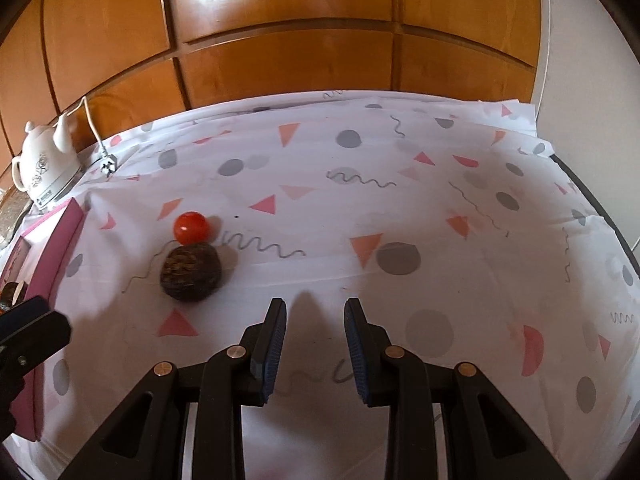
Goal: Organize fruits
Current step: 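Move the left tool to the dark round fruit and grasp it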
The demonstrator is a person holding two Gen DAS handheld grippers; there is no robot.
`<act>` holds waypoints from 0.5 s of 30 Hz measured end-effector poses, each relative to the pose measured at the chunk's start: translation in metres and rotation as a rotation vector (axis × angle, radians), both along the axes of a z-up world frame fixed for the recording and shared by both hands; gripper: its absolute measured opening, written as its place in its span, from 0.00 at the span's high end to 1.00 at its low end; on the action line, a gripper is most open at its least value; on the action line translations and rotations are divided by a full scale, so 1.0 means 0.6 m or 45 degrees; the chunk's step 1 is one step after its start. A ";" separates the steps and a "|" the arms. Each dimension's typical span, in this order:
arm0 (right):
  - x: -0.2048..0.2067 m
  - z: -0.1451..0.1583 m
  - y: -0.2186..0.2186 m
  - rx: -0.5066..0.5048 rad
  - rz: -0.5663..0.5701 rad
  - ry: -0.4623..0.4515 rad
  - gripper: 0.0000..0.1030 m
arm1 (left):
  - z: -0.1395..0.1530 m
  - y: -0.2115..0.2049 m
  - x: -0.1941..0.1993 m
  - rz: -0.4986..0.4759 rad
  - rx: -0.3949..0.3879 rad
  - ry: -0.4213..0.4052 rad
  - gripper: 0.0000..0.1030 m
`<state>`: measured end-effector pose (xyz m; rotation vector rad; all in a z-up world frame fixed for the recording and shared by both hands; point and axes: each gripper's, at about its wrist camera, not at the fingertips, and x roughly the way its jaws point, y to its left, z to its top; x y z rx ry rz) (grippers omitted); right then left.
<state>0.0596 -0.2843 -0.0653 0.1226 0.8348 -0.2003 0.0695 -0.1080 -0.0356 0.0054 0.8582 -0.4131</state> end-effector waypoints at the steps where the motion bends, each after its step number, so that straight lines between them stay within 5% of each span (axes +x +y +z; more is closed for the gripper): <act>1: 0.000 -0.002 -0.002 -0.004 -0.005 0.001 0.71 | -0.004 -0.011 0.007 -0.015 -0.008 0.010 0.53; 15: 0.001 -0.017 -0.015 0.004 -0.017 -0.012 0.68 | -0.048 -0.094 0.073 -0.062 0.007 0.081 0.52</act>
